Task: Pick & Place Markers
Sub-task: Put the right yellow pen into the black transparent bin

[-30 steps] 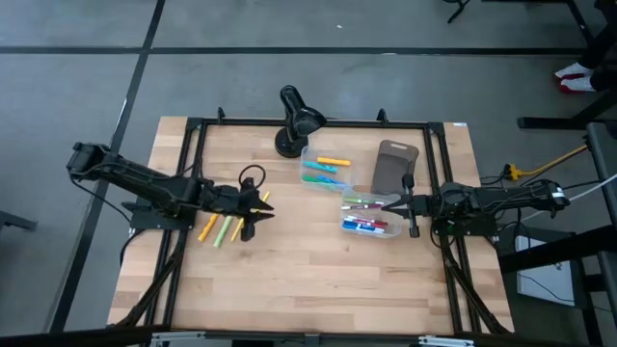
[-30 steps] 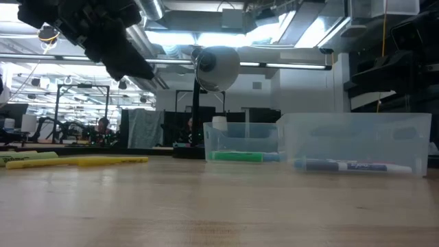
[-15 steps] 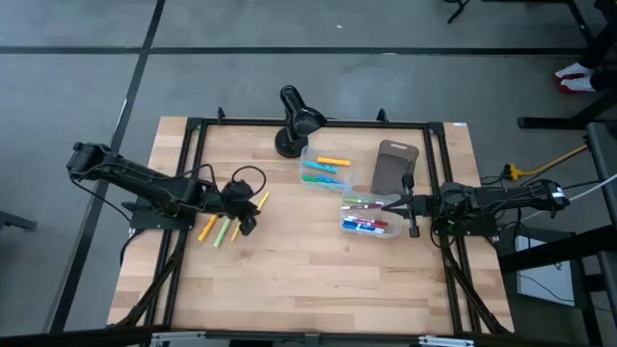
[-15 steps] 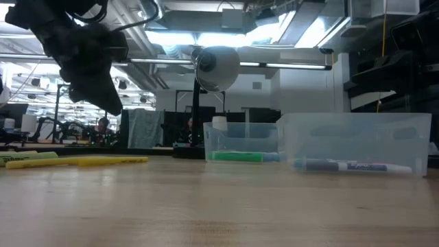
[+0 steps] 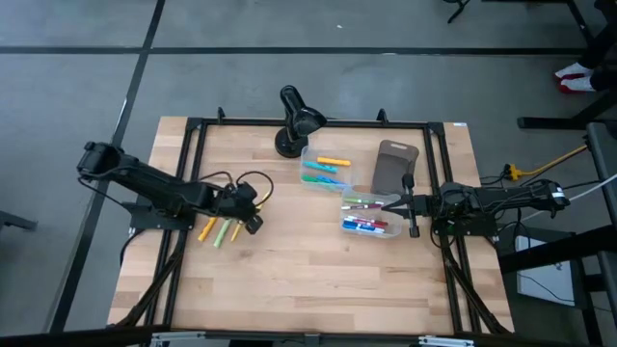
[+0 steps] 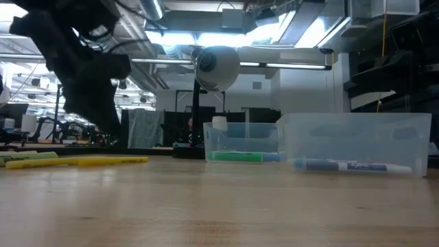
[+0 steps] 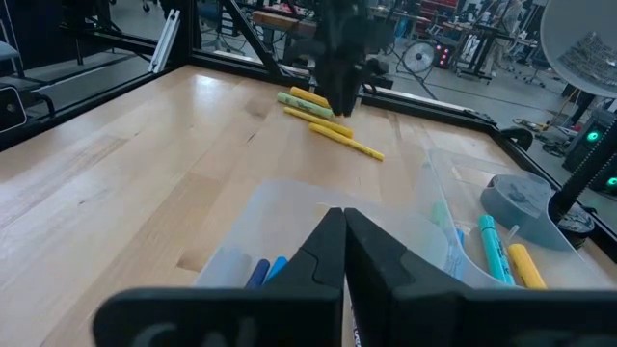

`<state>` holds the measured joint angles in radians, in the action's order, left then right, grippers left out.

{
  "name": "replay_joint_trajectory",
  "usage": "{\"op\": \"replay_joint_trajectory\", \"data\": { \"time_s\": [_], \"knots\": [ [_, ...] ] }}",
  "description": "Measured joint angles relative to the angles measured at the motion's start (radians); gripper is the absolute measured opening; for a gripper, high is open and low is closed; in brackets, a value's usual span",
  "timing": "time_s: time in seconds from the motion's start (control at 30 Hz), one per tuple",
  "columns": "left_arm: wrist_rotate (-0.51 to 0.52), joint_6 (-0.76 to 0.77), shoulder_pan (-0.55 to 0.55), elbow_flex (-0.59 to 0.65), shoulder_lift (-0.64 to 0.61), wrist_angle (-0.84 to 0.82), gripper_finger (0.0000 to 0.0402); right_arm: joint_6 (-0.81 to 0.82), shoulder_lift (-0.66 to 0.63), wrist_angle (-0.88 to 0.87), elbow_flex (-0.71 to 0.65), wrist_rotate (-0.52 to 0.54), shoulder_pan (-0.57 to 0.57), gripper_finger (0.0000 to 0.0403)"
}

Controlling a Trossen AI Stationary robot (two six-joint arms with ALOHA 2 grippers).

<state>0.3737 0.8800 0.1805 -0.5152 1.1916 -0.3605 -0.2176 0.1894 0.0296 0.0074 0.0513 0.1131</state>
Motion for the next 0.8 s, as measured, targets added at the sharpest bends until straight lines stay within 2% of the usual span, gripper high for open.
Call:
{"op": "replay_joint_trajectory", "data": {
  "time_s": [0.33,0.57,0.8],
  "knots": [
    [-0.021,0.042,-0.058,0.000,0.116,0.011,0.0086,0.000,0.000,0.000,0.000,0.000,0.000,0.0007],
    [-0.064,0.042,-0.061,0.000,0.184,0.047,0.0086,0.000,0.000,0.000,0.000,0.000,0.000,0.0007],
    [-0.053,0.042,-0.060,-0.006,0.240,0.044,0.0086,0.000,0.000,0.000,0.000,0.000,0.000,0.0007]
  ]
}}
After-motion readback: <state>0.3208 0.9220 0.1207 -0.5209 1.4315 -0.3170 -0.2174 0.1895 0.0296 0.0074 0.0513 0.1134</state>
